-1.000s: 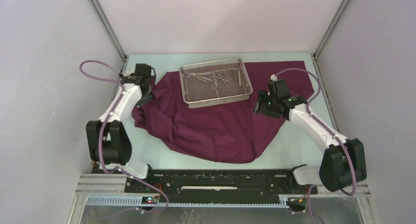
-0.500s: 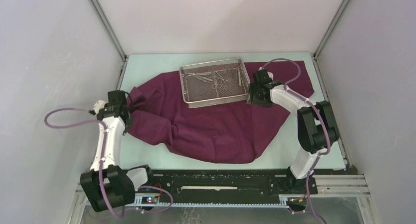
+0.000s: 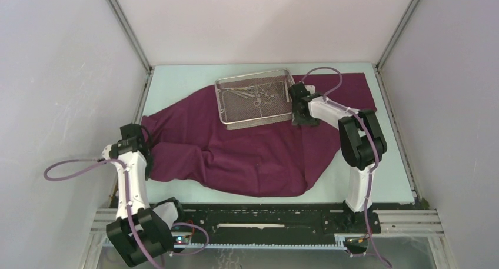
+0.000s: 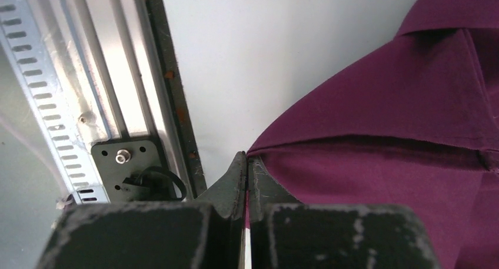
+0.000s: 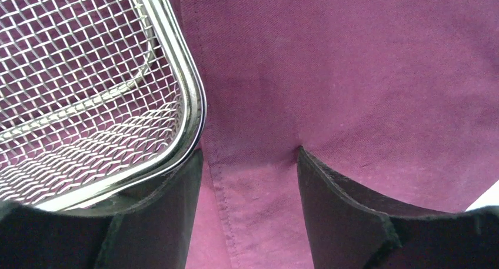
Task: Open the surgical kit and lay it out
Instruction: Smooth out the surgical kit at the center of the board.
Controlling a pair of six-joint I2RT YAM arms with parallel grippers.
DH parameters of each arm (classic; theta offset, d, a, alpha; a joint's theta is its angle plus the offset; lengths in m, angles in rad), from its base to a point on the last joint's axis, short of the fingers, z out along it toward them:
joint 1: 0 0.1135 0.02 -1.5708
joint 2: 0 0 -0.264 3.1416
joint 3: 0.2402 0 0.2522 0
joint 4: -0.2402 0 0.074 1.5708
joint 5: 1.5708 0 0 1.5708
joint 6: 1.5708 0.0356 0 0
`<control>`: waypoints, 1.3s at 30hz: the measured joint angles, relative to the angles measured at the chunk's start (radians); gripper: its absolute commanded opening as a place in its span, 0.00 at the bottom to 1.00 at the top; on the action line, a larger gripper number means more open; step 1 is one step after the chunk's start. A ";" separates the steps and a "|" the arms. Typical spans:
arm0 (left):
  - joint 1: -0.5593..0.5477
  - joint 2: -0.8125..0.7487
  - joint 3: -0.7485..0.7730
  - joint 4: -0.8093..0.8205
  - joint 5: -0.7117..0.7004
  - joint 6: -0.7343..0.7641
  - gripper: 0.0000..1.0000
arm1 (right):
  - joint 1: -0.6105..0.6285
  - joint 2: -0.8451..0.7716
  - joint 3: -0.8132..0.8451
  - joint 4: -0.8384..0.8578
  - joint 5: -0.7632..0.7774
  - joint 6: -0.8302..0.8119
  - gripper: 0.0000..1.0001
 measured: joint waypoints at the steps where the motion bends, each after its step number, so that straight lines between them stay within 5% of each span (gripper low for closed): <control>1: 0.006 -0.002 -0.001 -0.005 0.000 -0.002 0.00 | 0.000 0.005 0.003 -0.002 0.005 -0.002 0.59; 10: 0.034 0.011 0.000 -0.024 -0.034 -0.006 0.05 | -0.021 0.017 0.003 -0.012 0.034 0.026 0.00; 19: 0.037 0.037 0.002 -0.024 -0.044 0.000 0.11 | -0.134 -0.227 -0.072 -0.075 0.042 0.060 0.00; 39: 0.038 0.011 0.019 -0.026 -0.036 0.054 0.17 | -0.637 -1.003 -0.431 -0.434 0.096 0.254 0.03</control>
